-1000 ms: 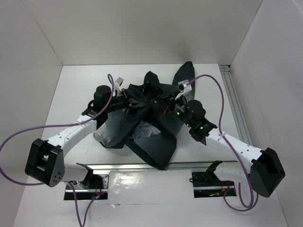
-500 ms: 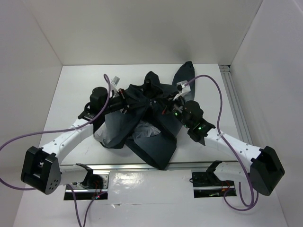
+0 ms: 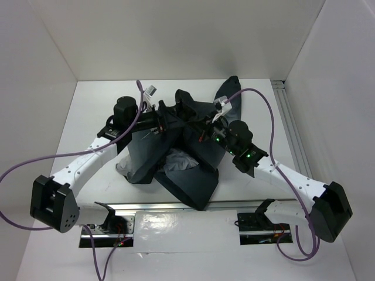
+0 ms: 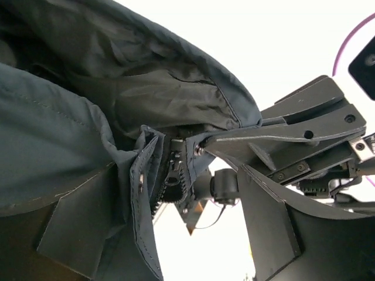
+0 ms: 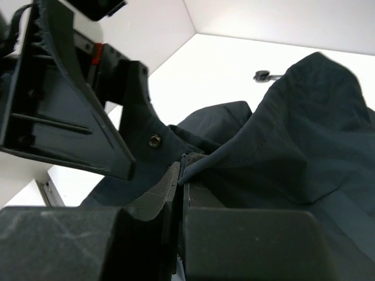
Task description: Zip up the jacket
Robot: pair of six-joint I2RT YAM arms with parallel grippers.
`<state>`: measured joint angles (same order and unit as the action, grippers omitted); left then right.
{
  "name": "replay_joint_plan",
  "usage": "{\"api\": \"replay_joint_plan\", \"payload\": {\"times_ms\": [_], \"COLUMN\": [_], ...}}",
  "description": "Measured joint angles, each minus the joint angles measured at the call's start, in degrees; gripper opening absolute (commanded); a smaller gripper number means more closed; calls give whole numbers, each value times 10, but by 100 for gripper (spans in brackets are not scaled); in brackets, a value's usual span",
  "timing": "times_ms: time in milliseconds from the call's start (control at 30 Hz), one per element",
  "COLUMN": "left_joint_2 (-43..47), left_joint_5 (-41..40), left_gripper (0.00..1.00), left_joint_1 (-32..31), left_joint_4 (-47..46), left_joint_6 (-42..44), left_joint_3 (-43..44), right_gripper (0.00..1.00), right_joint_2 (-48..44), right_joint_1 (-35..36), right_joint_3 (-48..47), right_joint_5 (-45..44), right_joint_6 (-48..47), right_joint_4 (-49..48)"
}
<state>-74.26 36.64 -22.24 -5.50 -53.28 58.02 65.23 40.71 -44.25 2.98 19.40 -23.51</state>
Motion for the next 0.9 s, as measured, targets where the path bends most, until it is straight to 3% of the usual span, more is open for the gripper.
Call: {"api": "replay_joint_plan", "payload": {"times_ms": [267,367,433,567,667,767,900], "left_joint_2": [-50,-54,-54,-55,-55,-55,-56], "left_joint_5": [39,41,44,55,61,66,70], "left_gripper": [94,78,61,37,24,3,0], "left_joint_1": [0,1,4,6,8,10,13], "left_joint_4": [-14,-14,-19,-36,-52,-64,-71], "left_joint_6": [28,38,38,35,27,19,5], "left_joint_3": [6,7,7,8,6,2,-3], "right_gripper": [0,0,0,0,0,0,0], "right_joint_2": [-5,-9,-12,-13,-13,-13,-15], "right_joint_1": [0,0,0,0,0,0,0], "right_joint_3": [0,0,0,0,0,0,0], "right_joint_5": [10,10,10,10,10,10,8], "right_joint_6": [-3,-4,-6,-9,-9,-9,-9], "right_joint_4": [13,14,16,19,22,22,25]}}
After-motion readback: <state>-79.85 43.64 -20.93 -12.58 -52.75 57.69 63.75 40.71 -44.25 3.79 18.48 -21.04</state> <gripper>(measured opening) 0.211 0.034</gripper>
